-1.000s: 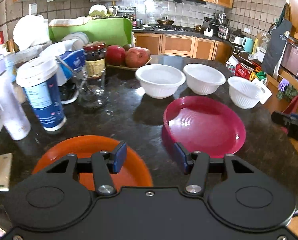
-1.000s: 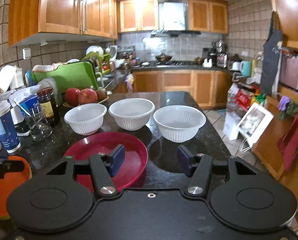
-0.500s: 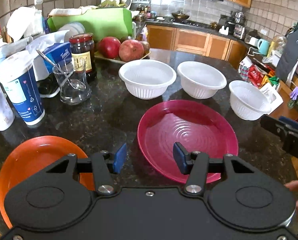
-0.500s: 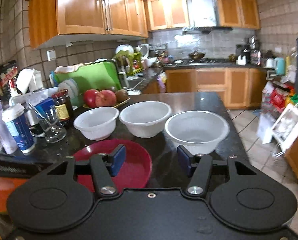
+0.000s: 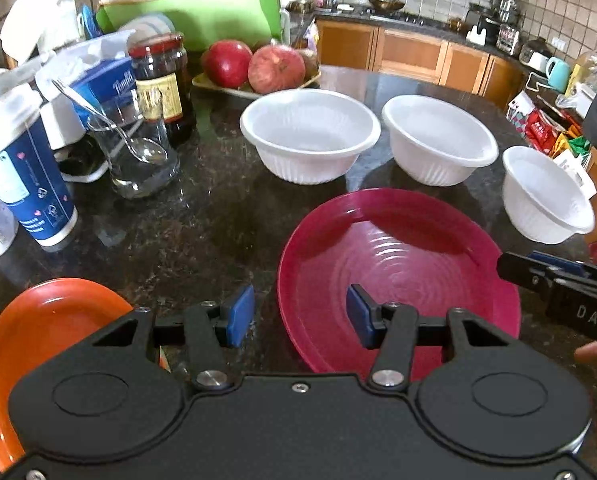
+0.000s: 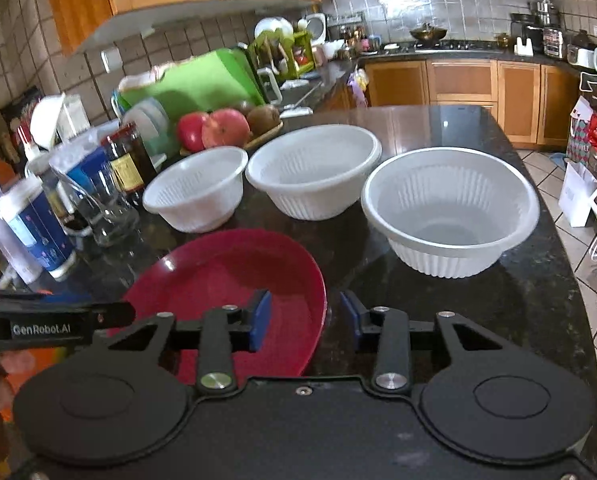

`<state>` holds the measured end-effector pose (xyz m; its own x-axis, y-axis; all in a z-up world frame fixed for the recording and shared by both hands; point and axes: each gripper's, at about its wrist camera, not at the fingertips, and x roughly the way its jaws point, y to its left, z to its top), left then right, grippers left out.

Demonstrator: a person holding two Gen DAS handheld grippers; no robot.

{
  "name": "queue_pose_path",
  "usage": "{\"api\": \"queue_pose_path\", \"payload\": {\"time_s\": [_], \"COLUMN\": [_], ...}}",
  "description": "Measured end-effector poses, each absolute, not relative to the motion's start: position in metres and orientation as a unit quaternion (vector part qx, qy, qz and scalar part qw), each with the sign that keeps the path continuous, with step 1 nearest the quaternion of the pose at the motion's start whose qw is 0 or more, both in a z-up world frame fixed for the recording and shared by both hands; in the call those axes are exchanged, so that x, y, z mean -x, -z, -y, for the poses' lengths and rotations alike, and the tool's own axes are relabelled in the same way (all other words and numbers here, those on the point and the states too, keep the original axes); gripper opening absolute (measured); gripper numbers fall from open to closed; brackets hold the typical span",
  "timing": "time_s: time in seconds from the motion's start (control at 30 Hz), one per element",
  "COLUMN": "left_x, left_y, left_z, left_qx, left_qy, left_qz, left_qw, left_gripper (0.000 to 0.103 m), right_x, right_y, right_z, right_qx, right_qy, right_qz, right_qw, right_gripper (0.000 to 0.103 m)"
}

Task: Organize plates and bowls
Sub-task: 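Grasp the magenta plate rim with the left tool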

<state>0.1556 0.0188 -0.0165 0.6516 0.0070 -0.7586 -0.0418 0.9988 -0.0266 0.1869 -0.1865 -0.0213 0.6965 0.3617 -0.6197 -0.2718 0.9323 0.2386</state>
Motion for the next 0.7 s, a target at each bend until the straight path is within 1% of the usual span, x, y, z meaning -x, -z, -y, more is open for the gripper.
{"api": "queue_pose_path", "payload": {"time_s": [0.23,0.6,0.7], "left_x": [-0.173,-0.184,-0.184], "left_y": [0.024,0.034,0.034], "left_z": [-0.021,-0.020,-0.020], "left_qx": [0.026,0.029,0.031], "left_qy": [-0.014,-0.013,-0.010], "left_qz": [-0.433,-0.451,-0.451], "left_qw": [0.901,0.892,0.892], "left_gripper": [0.058,0.058,0.056], "right_x": [-0.201,-0.207,-0.205], "right_y": [0.030,0.040,0.041], "right_z": [0.181,0.178,0.176], "right_qx": [-0.051,-0.033,-0.020], "right_qy": [-0.168,-0.163,-0.165], "right_qz": [-0.355,-0.363,-0.359], "right_qw": [0.918,0.917,0.919], "right_gripper": [0.036,0.035,0.032]}}
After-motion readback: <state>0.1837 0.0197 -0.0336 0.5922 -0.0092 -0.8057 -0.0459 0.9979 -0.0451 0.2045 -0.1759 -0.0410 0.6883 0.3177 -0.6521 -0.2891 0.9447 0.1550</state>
